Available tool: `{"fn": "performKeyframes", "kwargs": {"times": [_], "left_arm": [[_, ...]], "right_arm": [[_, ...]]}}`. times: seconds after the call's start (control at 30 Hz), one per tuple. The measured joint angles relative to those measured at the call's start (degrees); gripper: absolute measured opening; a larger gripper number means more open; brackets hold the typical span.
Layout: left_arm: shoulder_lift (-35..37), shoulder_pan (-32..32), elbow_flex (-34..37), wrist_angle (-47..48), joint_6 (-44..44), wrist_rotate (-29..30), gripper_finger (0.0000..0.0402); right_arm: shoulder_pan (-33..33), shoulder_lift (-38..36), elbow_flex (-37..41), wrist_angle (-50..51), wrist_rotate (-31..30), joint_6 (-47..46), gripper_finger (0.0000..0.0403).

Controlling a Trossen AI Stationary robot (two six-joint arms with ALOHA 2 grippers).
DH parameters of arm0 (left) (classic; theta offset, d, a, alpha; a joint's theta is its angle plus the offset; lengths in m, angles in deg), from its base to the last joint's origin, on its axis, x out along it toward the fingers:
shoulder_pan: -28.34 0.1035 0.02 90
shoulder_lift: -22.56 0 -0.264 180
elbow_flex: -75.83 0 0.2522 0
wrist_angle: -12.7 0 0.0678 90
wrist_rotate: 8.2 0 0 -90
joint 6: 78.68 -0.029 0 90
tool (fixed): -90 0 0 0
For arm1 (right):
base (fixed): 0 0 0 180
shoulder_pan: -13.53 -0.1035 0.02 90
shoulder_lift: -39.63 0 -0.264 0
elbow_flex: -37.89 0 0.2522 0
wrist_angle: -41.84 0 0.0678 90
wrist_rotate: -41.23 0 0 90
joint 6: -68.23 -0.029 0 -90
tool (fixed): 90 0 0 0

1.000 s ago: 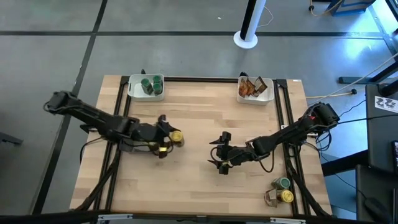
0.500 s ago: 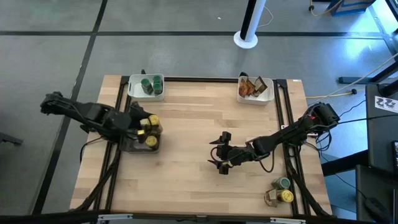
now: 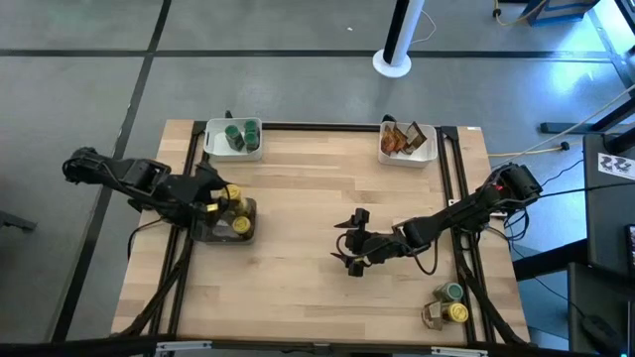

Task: Sort spices by type
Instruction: Put the yellow seasoning bottle into the black bin

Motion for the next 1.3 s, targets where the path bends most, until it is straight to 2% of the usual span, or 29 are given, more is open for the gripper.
{"fn": "performKeyframes", "kwargs": {"times": [0.2,0.37,0.47,0.67,0.93,1.1,1.3], "left_arm": [[2.9,-0.3,0.0,4.4,3.5,-0.4,0.0219],[4.8,-1.7,0.0,4.7,4.3,-4.4,0.0219],[5.2,-2.5,0.0,7.9,6.4,-4.8,0.0219],[4.4,-2.6,0.0,14.7,13.1,-0.9,0.0219],[2.7,-2.6,4.9,13.3,20.1,3.7,0.0219],[2.5,-3.9,8.5,8.7,21.6,4.0,0.022],[2.2,-6.3,10.4,8.9,24.0,5.3,0.022]], "right_arm": [[0.0,0.0,0.0,0.0,0.0,0.0,0.0372],[0.0,0.0,0.0,0.0,0.0,0.0,0.0372],[0.0,0.0,0.0,0.0,0.0,0.0,0.0372],[0.0,0.0,0.0,-0.1,0.0,0.0,0.0372],[0.0,0.0,0.0,-0.2,0.0,-0.1,0.0372],[0.0,0.0,0.0,-0.3,0.0,0.0,0.0372],[0.0,0.0,0.0,-0.3,0.0,0.0,0.0372]]}}
